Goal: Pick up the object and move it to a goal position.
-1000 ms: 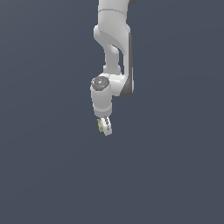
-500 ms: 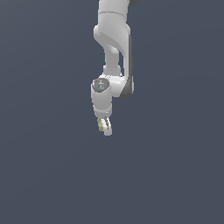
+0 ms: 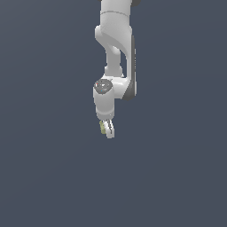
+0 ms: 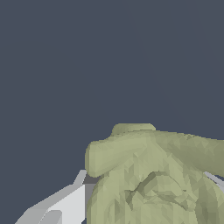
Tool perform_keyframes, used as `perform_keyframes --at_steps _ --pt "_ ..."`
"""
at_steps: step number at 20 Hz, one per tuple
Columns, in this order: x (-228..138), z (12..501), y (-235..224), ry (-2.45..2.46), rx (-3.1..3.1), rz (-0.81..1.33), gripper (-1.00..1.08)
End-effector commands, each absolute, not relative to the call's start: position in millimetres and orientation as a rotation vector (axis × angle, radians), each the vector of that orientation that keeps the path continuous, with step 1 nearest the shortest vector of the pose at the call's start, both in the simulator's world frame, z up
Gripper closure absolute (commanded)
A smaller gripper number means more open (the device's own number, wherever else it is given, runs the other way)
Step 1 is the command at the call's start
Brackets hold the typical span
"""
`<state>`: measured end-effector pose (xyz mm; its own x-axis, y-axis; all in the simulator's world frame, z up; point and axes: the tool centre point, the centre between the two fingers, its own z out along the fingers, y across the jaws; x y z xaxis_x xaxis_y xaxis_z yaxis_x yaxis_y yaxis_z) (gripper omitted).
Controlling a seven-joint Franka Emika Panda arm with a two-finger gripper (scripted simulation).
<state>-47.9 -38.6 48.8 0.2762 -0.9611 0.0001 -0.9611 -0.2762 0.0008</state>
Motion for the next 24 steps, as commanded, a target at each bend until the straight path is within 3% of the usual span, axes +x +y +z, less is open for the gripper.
perform_keyframes --at_steps 1,14,24 --pt "-42.2 51.4 -31.0 -1.888 2.51 0.0 1.08" --pt "12.4 73.9 35.6 -1.888 2.51 0.0 1.08" --pt "29.7 80.1 54.2 -1.888 2.51 0.0 1.08"
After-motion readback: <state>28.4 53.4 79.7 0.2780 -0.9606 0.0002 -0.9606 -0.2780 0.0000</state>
